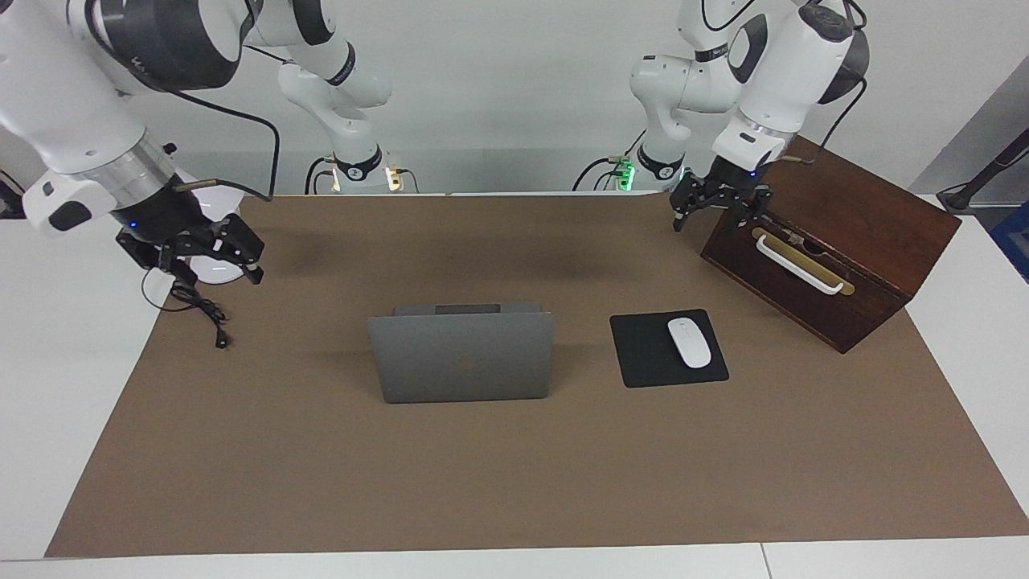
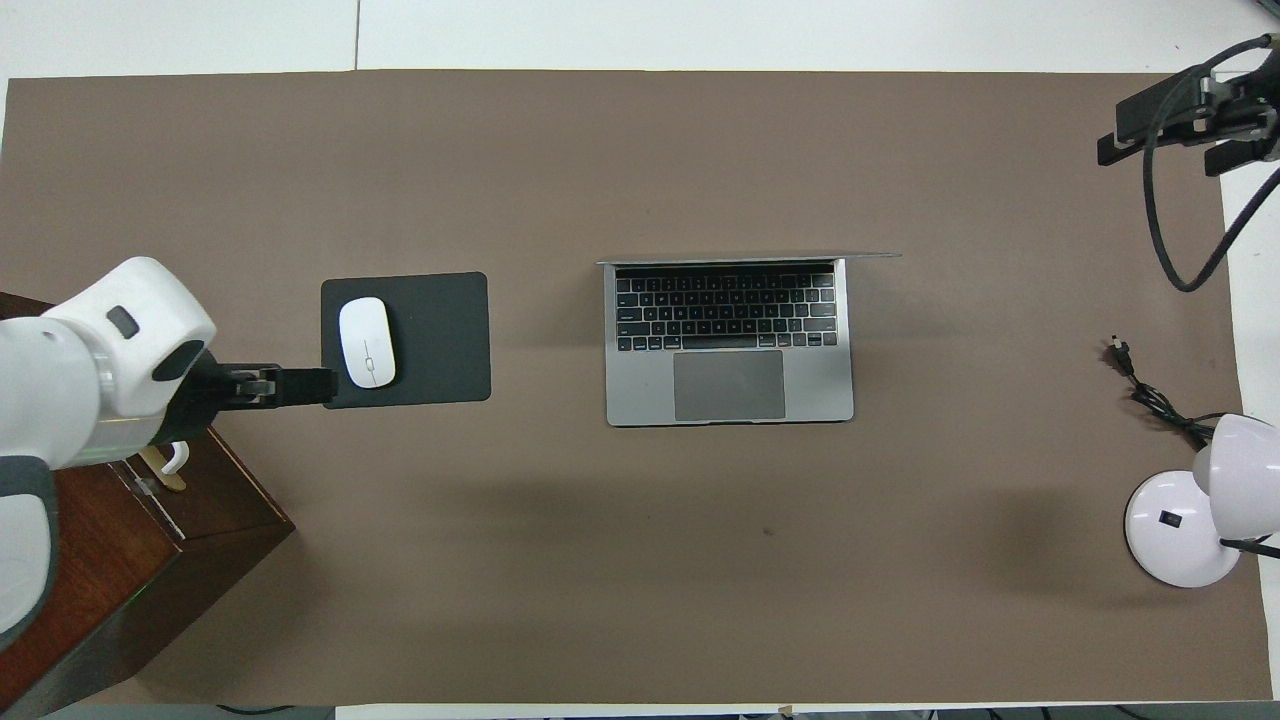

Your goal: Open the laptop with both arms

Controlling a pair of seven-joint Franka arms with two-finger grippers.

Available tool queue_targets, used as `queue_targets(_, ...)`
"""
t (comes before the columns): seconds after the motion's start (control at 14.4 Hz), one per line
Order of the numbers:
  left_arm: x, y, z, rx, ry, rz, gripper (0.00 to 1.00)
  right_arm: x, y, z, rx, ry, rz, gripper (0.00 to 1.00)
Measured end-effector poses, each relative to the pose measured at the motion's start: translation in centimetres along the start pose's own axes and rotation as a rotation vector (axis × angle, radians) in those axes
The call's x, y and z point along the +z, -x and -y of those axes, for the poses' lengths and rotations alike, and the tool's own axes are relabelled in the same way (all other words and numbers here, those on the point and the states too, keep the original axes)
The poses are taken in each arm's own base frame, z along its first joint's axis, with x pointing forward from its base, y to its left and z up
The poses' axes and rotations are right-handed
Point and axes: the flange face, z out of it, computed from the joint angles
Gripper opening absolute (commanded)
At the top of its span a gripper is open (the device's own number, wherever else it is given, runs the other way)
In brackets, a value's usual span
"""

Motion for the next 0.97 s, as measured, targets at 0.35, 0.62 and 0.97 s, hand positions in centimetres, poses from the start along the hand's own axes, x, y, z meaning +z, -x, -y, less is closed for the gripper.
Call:
queue_targets(0.35,-4.6,0.2,8.2,0.064,-0.043,-0.001,1.0,0.0,5.8,0.0,0.037,0.016,0.088,1.0)
queue_targets(0.62,-6.8,0.5,12.1,0.037,-0.056,-0.02,1.0,0.4,10.9,-0.2,0.044,0.017,0.056,1.0)
queue_targets(0.97,-8.8,0.1,13.1,0.022,-0.063,-0.026,1.0,0.9,11.9,-0.7,0.052,0.018,0.055,1.0)
